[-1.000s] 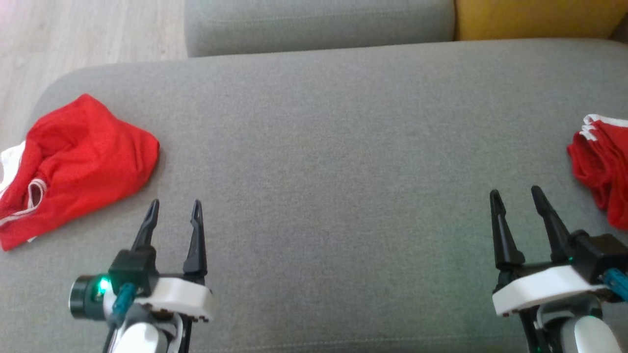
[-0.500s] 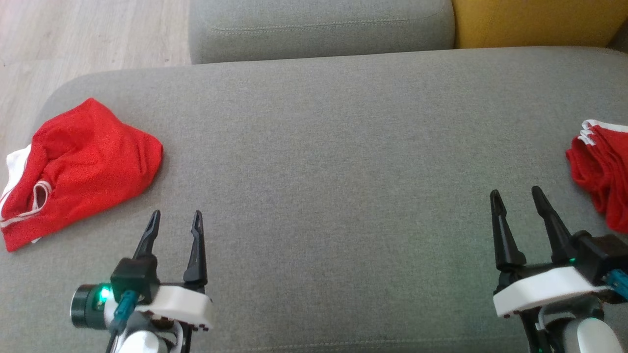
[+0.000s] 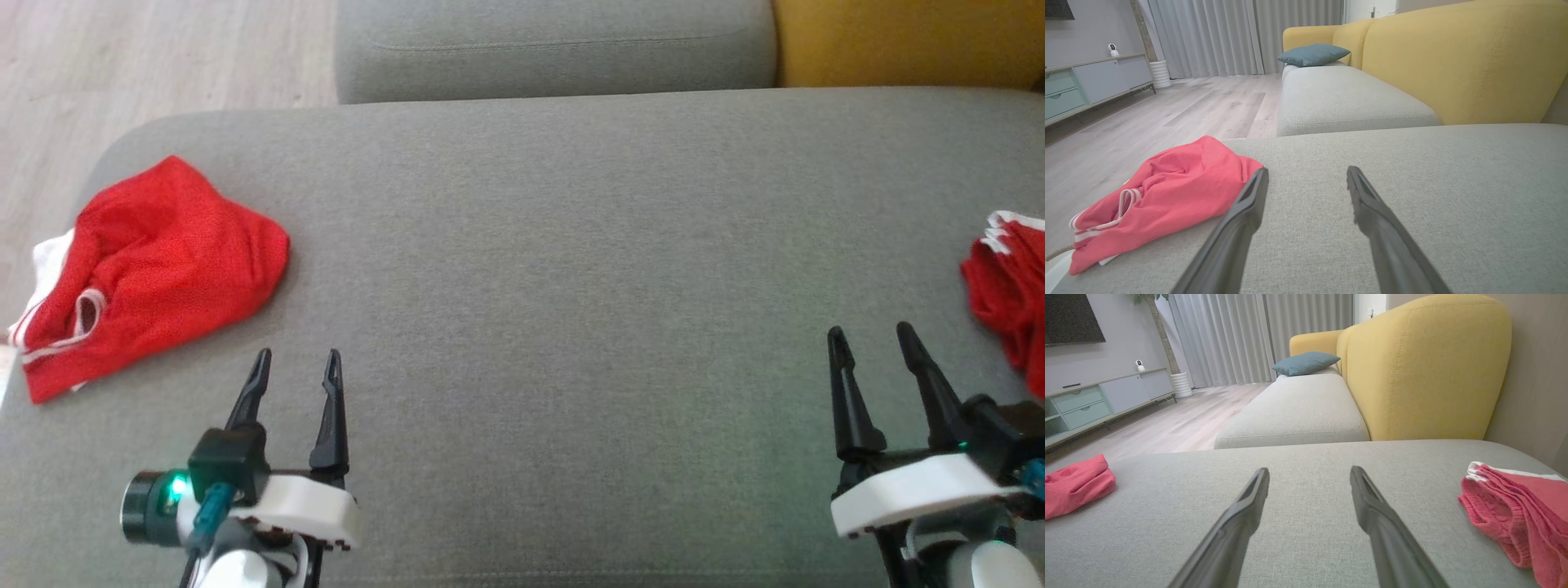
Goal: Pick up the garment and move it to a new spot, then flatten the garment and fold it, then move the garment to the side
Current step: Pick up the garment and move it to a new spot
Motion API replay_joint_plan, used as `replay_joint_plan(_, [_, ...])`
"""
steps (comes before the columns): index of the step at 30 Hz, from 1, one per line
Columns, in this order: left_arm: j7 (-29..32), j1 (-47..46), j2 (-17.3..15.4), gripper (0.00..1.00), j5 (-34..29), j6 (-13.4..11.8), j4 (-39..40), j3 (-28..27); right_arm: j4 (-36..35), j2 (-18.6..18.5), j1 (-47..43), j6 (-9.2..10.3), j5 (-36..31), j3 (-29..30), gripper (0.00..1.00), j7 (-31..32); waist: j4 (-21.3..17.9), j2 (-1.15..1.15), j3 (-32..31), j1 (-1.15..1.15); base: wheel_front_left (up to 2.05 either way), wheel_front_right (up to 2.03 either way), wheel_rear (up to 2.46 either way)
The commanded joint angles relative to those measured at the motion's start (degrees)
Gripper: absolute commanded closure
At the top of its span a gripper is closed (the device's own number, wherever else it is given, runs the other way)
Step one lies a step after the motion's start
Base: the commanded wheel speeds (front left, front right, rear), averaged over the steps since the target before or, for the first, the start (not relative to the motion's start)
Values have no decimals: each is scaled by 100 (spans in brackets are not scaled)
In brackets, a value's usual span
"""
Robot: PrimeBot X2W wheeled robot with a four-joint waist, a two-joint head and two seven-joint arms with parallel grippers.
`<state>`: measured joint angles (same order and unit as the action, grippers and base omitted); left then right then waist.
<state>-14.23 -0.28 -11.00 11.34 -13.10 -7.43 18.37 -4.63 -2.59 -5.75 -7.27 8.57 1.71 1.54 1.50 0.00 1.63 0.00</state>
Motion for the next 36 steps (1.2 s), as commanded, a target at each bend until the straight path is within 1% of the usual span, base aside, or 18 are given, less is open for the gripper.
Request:
replay_joint_plan(1, [-45, -310, -125, 0, 35, 9, 217, -158, -254, -29, 136, -22, 0, -116, 0, -14, 75, 0, 3, 0, 0, 0, 0])
replay_joint_plan(7, [-60, -508, -92, 0, 32, 68, 202, -120, -427, -29, 168, -22, -39, -154, 0, 51, 628, 0, 88, 0, 0, 0, 0])
replay_joint_plan(16, [-74, -772, 12, 0, -4, 106, 140, -198, -646, -29, 262, -22, -94, -333, 0, 225, 1583, 0, 206, 0, 0, 0, 0])
replay_joint_plan(21, [-75, -791, 50, 0, -61, 140, 187, -323, -722, -29, 322, -22, -133, -425, 0, 297, 1962, 0, 235, 0, 0, 0, 0])
replay_joint_plan(25, [-76, -780, 64, 0, -119, 200, 201, -421, -762, -29, 346, -22, -152, -473, 0, 336, 2164, 0, 258, 0, 0, 0, 0])
replay_joint_plan(28, [-76, -772, 90, 0, -158, 236, 207, -504, -791, -29, 367, -22, -171, -497, 0, 363, 2244, 0, 294, 0, 0, 0, 0])
replay_joint_plan(32, [-76, -785, 134, 0, -200, 266, 223, -643, -840, -29, 453, -22, -240, -556, 0, 425, 2256, 0, 412, 0, 0, 0, 0])
replay_joint_plan(36, [-76, -902, 189, 0, -224, 296, 229, -824, -936, -29, 606, -22, -299, -623, 0, 510, 2181, 0, 661, 0, 0, 0, 0])
